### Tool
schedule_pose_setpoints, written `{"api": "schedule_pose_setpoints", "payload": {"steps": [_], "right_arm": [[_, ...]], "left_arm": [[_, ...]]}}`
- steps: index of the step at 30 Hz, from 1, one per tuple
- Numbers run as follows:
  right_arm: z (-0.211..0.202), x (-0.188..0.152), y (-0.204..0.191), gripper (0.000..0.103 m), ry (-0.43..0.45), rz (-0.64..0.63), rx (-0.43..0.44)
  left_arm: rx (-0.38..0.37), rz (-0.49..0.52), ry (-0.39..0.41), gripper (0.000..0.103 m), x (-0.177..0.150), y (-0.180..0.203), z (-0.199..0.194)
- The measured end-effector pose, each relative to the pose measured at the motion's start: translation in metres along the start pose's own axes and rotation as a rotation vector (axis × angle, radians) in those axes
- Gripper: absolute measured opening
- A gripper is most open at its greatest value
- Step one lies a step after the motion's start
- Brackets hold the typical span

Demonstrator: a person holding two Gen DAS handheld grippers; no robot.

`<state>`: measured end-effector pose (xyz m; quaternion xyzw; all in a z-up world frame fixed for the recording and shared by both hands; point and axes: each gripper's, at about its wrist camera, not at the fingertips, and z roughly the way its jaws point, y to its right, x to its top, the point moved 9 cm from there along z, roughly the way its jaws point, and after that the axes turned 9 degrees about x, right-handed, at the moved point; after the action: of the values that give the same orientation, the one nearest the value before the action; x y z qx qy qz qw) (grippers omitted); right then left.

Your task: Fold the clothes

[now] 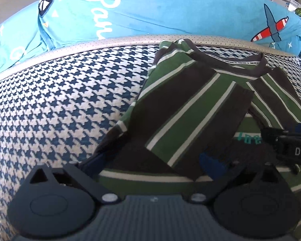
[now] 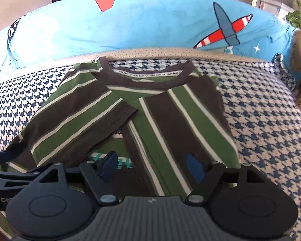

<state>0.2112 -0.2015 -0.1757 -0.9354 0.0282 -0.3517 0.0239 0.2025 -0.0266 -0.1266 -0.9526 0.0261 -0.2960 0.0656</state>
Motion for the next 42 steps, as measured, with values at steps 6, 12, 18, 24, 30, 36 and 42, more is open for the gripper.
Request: {"api": "schedule_pose_setpoints", "payload": {"steps": [6, 12, 18, 24, 30, 36, 42], "right_arm": [[-0.011, -0.001, 0.006, 0.077, 0.015, -0.016, -0.021], [-0.02, -0.003, 0.018, 0.077, 0.026, -0.03, -0.045], [-0.025, -0.005, 0.027, 0.077, 0.021, -0.021, -0.067], [-0.03, -0.006, 0.03, 0.077, 0.027, -0.017, -0.076], [-0.033, -0.007, 0.033, 0.077, 0.026, -0.012, -0.095], [-0.034, -0.008, 0.038, 0.077, 0.02, 0.001, -0.113], [-0.036, -0.01, 0.039, 0.077, 0.017, 0.005, -0.111]], "left_arm": [[0.006, 0.001, 0.001, 0.103, -0.004, -0.002, -0.017], [0.019, 0.003, 0.022, 0.103, -0.013, -0.004, -0.036], [0.018, -0.016, -0.021, 0.103, -0.033, -0.005, -0.038], [0.02, 0.01, -0.016, 0.103, -0.037, 0.002, -0.039], [0.021, 0.02, -0.013, 0.103, -0.037, 0.005, -0.039], [0.014, 0.024, -0.017, 0.103, -0.037, 0.006, -0.039], [0.007, 0.025, -0.019, 0.103, -0.037, 0.008, -0.039]]}}
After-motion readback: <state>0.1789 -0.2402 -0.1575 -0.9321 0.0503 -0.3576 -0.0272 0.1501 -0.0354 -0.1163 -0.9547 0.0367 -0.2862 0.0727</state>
